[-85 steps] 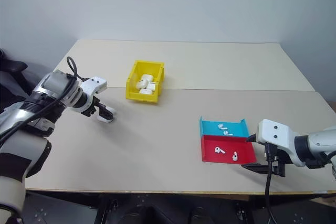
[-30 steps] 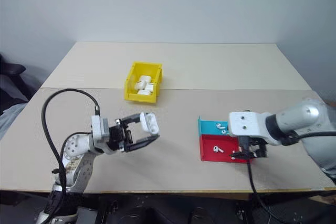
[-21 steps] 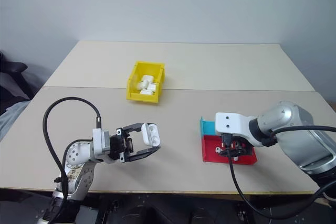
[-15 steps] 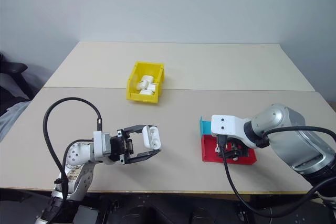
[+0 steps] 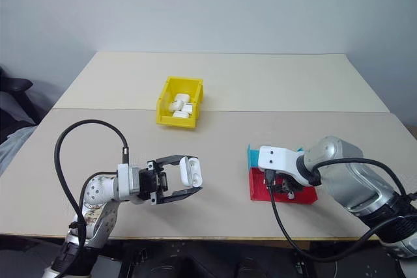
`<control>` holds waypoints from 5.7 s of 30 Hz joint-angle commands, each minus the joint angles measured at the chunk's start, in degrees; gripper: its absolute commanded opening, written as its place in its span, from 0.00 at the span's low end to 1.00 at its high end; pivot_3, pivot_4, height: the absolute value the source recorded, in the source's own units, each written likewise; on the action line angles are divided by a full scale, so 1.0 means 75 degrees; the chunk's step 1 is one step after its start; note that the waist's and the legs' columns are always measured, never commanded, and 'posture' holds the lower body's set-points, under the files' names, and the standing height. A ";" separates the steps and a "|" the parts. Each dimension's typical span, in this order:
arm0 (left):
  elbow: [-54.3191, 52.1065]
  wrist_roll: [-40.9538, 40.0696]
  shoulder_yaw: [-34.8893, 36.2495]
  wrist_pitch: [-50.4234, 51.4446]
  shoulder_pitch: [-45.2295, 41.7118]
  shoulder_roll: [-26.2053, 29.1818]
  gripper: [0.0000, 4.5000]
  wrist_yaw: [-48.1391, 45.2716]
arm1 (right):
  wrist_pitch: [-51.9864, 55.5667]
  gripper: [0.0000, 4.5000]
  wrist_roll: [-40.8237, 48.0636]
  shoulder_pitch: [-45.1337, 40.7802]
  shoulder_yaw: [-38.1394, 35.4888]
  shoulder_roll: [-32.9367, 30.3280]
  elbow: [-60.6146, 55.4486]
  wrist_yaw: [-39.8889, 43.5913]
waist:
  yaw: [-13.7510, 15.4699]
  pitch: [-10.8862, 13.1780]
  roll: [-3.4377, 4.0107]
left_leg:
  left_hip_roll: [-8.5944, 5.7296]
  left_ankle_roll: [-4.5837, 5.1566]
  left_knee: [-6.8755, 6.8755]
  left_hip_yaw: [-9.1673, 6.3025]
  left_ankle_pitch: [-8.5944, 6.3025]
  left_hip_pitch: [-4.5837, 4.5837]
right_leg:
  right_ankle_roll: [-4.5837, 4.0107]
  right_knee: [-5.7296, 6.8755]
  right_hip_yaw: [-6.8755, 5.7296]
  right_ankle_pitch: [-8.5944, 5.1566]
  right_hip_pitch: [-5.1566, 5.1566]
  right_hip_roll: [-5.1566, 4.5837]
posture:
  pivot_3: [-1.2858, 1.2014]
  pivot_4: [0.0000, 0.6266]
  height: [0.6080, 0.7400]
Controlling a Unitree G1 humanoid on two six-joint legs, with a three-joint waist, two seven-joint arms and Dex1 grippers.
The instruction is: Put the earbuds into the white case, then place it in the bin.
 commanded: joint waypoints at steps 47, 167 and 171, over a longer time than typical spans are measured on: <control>-0.0195 0.0120 -0.0130 -0.0221 -0.0073 0.0358 0.62 0.0566 | -0.0421 0.17 -0.0555 0.0236 0.0012 0.0177 0.0126 0.0028 | 0.0000 -0.0004 0.0003 | 0.0001 0.0000 0.0000 -0.0004 0.0000 0.0001 | 0.0001 -0.0003 -0.0005 -0.0001 0.0005 0.0001 | 0.52 0.24 1.00; -0.0372 0.0857 -0.0589 0.0167 -0.0252 0.0662 0.62 0.0907 | -0.7792 0.57 -0.2550 -0.3945 0.0264 0.2367 0.8118 0.1781 | -0.0113 0.0001 0.0021 | 0.0007 -0.0007 -0.0021 0.0079 0.0004 -0.0016 | -0.0005 0.0003 0.0003 -0.0003 -0.0029 0.0003 | 0.52 0.24 1.00; -0.0364 0.0863 -0.0592 0.0168 -0.0267 0.0678 0.62 0.0924 | -0.7912 0.57 -0.2765 -0.4035 0.0262 0.2501 0.8487 0.1689 | -0.0118 0.0001 0.0022 | 0.0007 -0.0008 -0.0020 0.0083 0.0004 -0.0017 | -0.0005 0.0001 0.0004 -0.0003 -0.0029 0.0003 | 0.52 0.24 1.00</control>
